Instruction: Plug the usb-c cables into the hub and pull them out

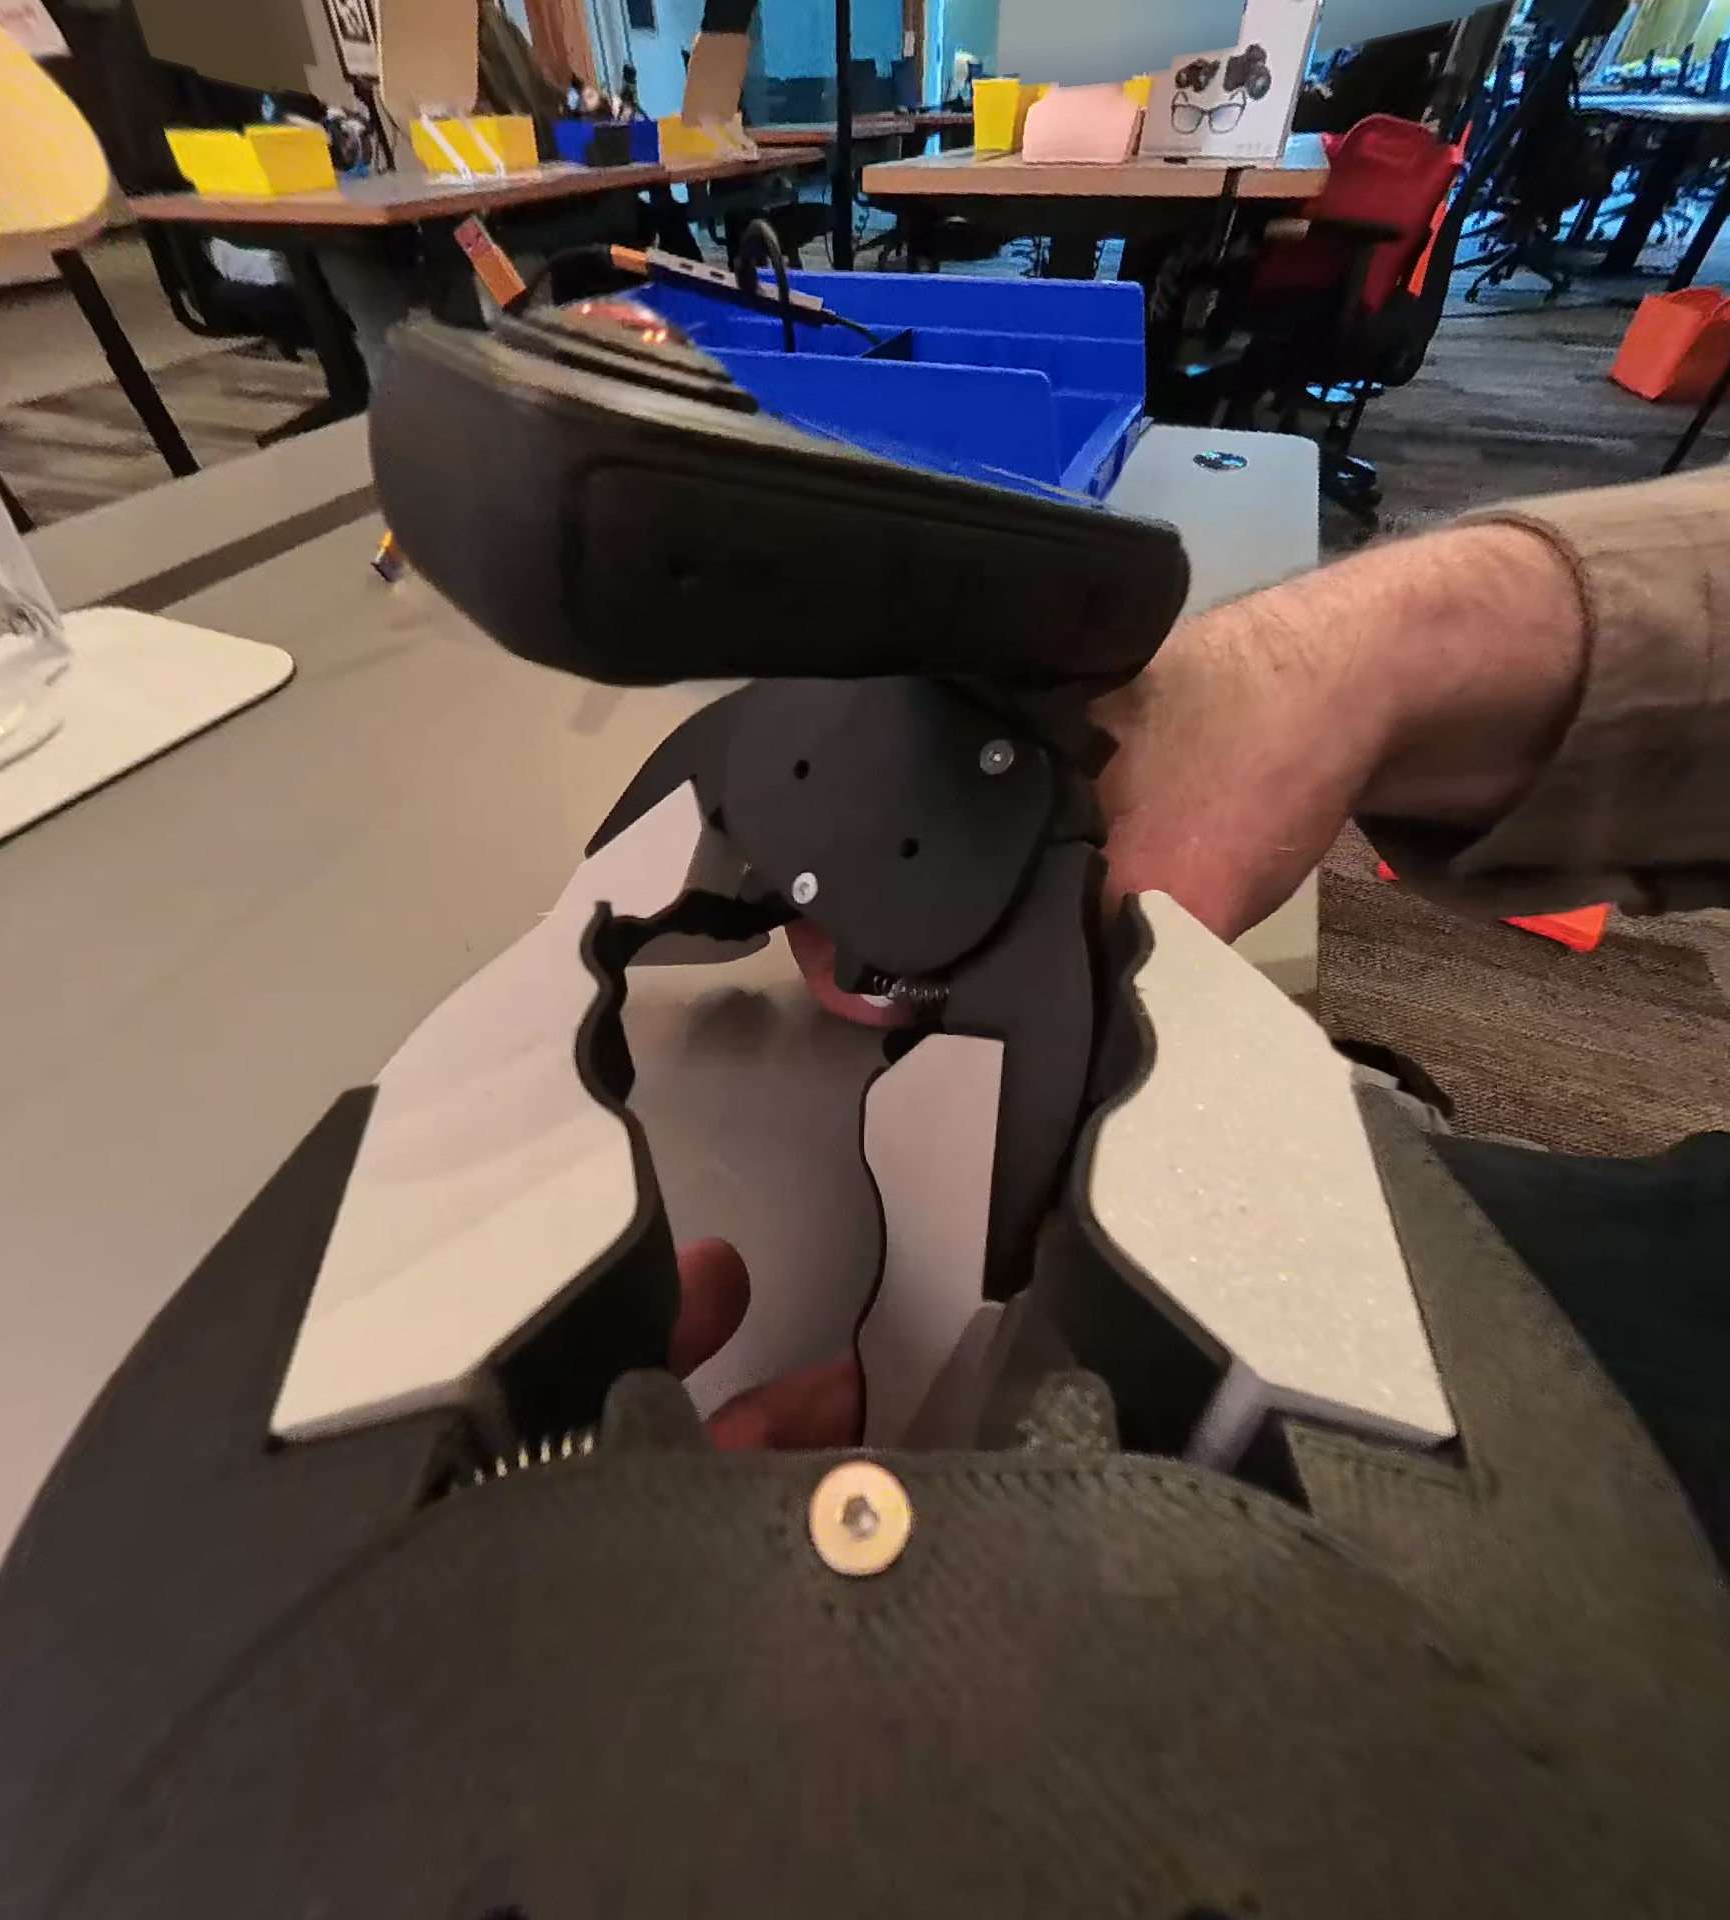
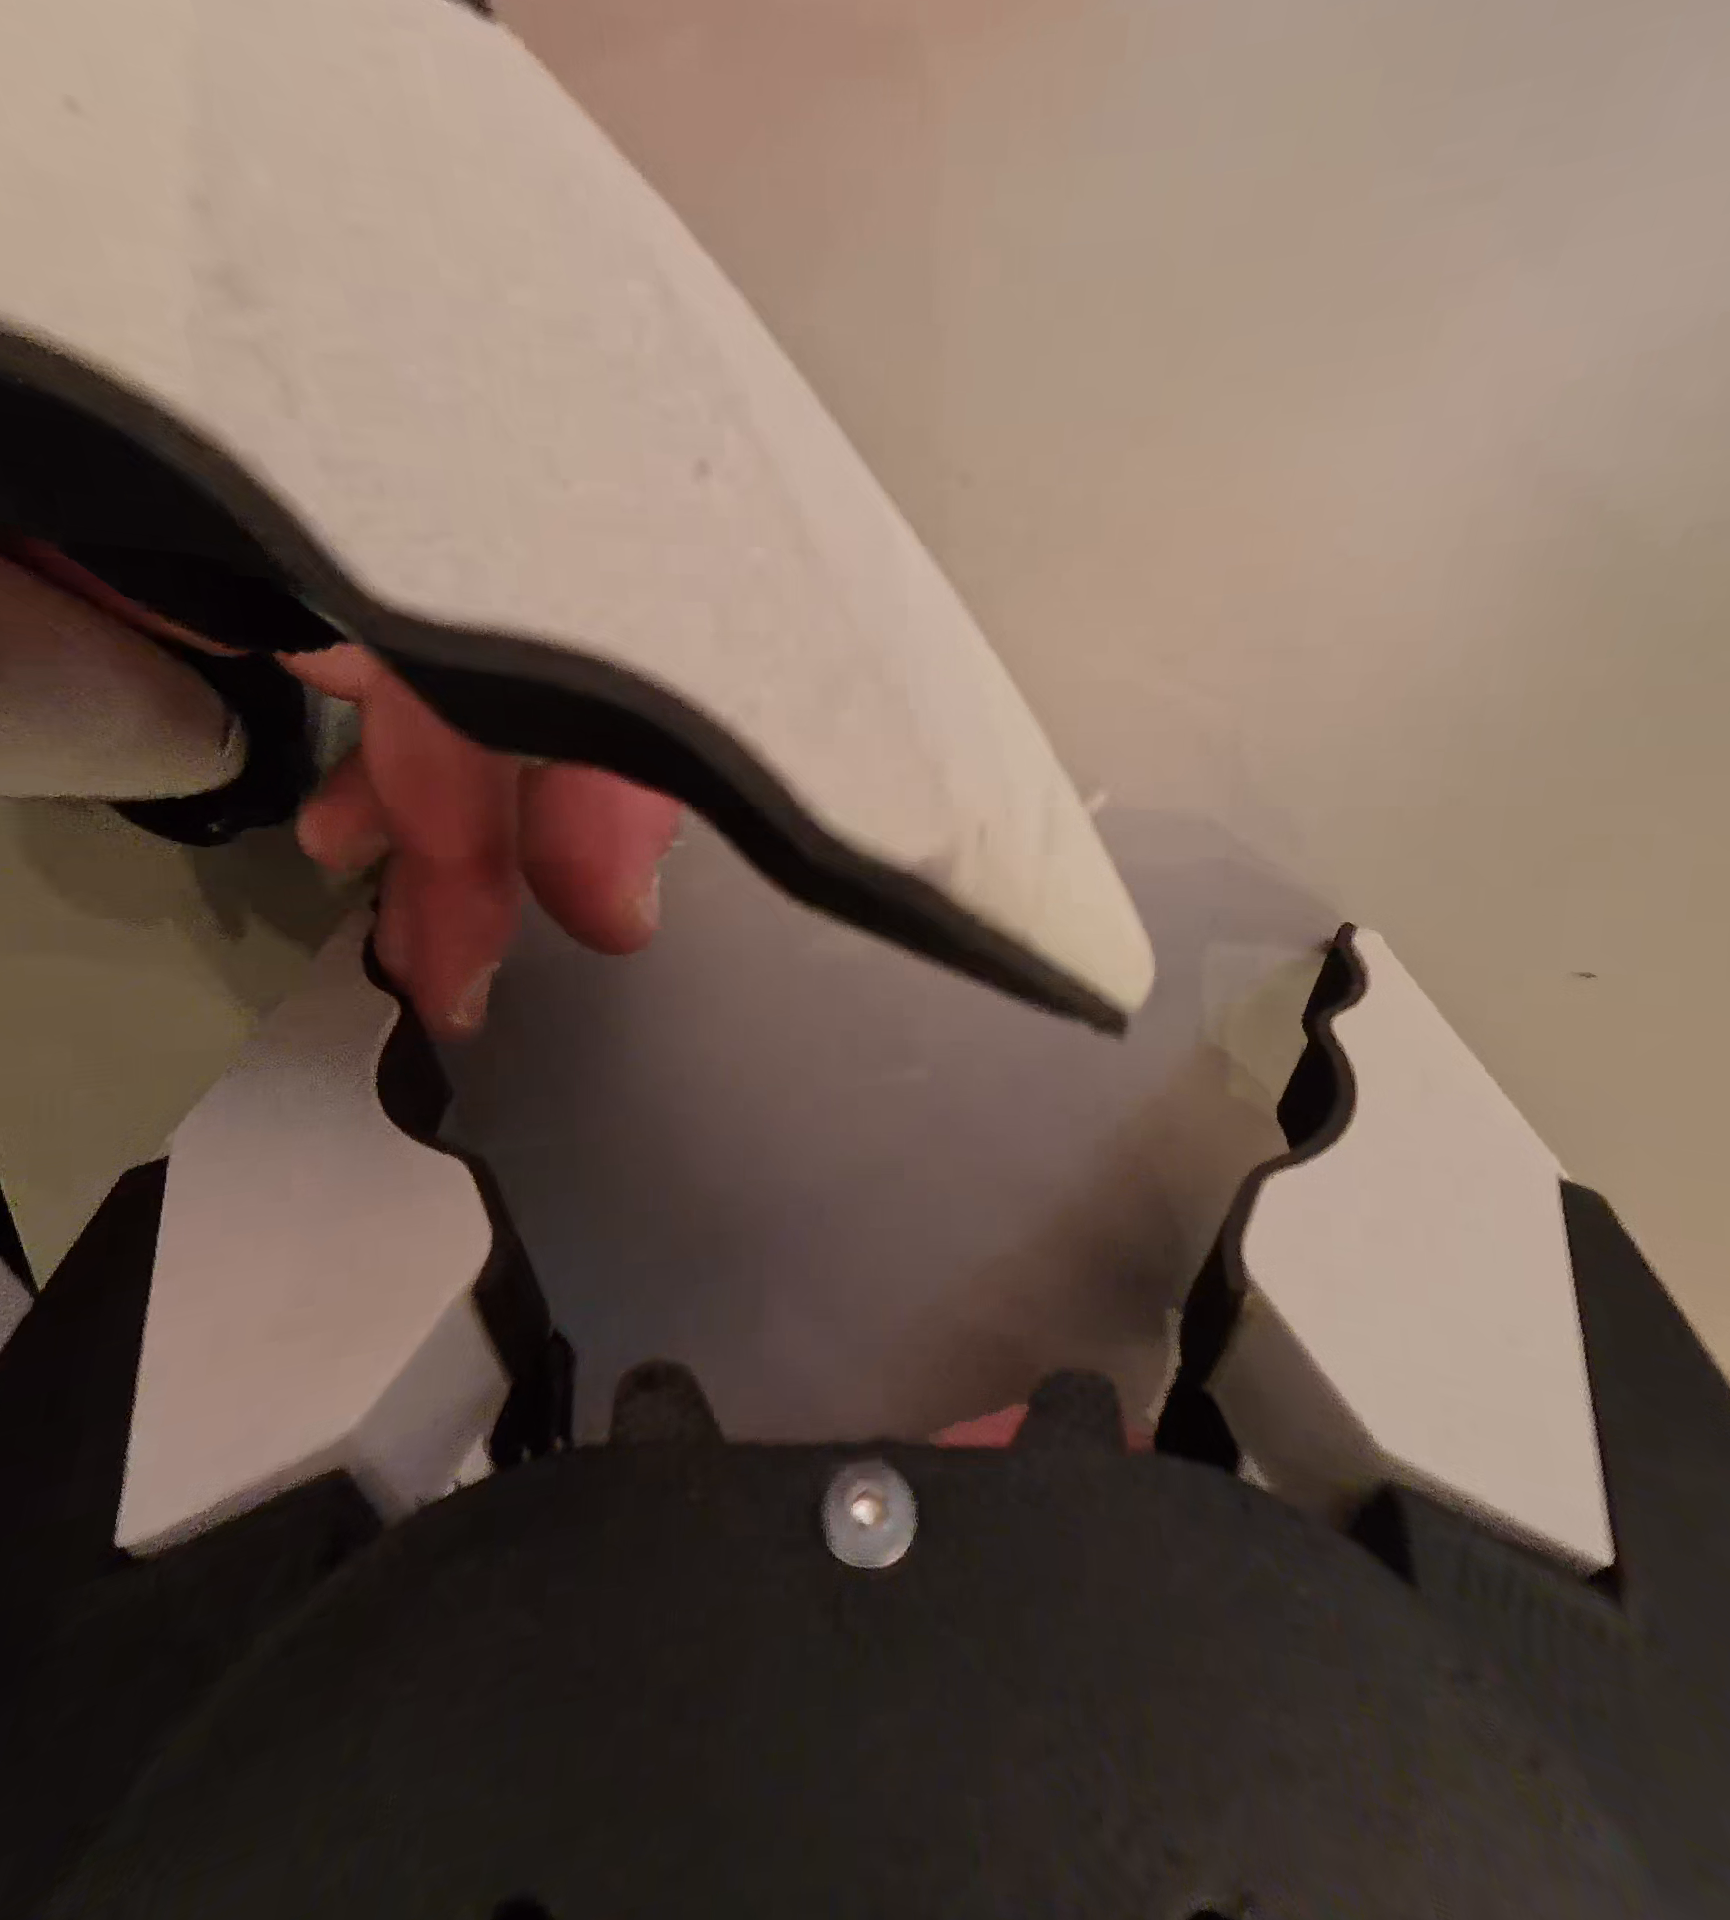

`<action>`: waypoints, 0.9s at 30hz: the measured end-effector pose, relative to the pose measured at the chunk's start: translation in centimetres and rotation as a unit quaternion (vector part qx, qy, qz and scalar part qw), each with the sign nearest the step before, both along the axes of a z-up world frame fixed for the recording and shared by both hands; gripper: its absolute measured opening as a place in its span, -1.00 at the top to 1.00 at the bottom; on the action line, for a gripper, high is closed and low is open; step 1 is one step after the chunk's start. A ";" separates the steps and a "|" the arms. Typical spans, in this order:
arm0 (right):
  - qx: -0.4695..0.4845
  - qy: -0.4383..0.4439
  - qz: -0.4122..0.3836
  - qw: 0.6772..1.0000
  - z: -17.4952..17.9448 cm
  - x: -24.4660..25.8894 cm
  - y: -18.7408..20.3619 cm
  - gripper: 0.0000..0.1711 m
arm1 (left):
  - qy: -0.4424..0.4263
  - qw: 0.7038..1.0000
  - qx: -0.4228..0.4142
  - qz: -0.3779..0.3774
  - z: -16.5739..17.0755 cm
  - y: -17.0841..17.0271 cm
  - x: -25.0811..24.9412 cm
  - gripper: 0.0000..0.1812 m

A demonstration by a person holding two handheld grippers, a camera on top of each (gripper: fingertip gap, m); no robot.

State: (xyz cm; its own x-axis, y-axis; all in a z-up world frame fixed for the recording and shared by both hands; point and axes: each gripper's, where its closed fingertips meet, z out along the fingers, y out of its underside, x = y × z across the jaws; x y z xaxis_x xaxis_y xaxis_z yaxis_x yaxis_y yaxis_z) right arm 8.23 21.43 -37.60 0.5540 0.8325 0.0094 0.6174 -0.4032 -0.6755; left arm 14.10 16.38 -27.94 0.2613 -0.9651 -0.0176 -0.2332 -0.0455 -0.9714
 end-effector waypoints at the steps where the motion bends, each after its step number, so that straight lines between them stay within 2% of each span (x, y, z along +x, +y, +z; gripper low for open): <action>1: 0.000 0.000 0.001 1.000 0.0 0.0 0.0 -0.87 | 0.000 1.000 0.009 -0.004 0.1 -0.1 0.1 0.06; 7: -0.002 0.001 -0.006 1.000 0.0 -0.1 0.3 -0.87 | -0.001 0.998 0.058 -0.006 0.4 -0.2 0.0 0.16; 12: -0.003 0.002 0.000 1.000 0.0 0.0 0.3 -0.86 | -0.004 0.999 0.053 -0.012 0.4 -0.2 0.2 0.19; 16: -0.002 0.001 0.000 1.000 0.0 0.0 0.3 -0.86 | -0.009 1.000 0.028 -0.004 1.0 0.4 -0.6 0.00; 19: -0.002 0.002 0.000 1.000 0.0 0.0 0.3 -0.86 | -0.042 0.999 0.017 0.018 3.1 1.3 -2.4 -0.07; 22: -0.002 0.002 0.000 1.000 0.0 0.0 0.3 -0.86 | -0.043 0.997 0.005 0.056 3.8 2.8 -5.1 -0.06; 27: -0.002 0.002 0.000 1.000 0.0 0.0 0.3 -0.86 | -0.001 0.991 -0.034 0.130 2.0 5.1 -9.6 -0.02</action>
State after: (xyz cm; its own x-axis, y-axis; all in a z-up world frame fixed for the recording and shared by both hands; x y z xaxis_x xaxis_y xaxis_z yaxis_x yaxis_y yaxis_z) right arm 8.22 21.78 -37.56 0.5541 0.8324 0.0037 0.6153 -0.4065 -0.6754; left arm 4.46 21.46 -25.89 0.5019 -0.8637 0.0466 -0.2022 -0.1695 -0.9646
